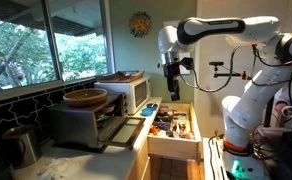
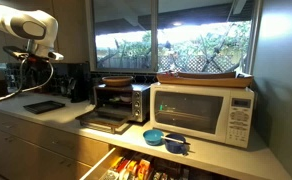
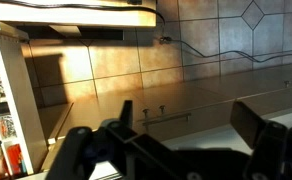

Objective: Pull the oven tray from the oven

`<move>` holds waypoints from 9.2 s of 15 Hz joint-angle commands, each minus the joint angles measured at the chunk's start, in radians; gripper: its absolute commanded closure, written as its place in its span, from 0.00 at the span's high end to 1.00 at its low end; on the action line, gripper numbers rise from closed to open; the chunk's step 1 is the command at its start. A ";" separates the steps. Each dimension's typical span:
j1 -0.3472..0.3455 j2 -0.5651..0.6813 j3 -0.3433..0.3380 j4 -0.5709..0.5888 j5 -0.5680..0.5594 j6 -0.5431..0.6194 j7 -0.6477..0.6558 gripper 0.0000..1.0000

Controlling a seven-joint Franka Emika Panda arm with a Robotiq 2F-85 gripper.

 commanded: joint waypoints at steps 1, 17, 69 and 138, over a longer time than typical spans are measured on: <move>-0.031 0.000 0.021 0.004 0.011 -0.008 -0.013 1.00; -0.088 0.244 -0.026 -0.075 -0.376 0.602 -0.261 1.00; -0.165 0.868 -0.006 -0.039 -0.463 2.042 -0.197 1.00; -0.022 0.998 -0.076 0.157 -0.380 1.793 -0.316 1.00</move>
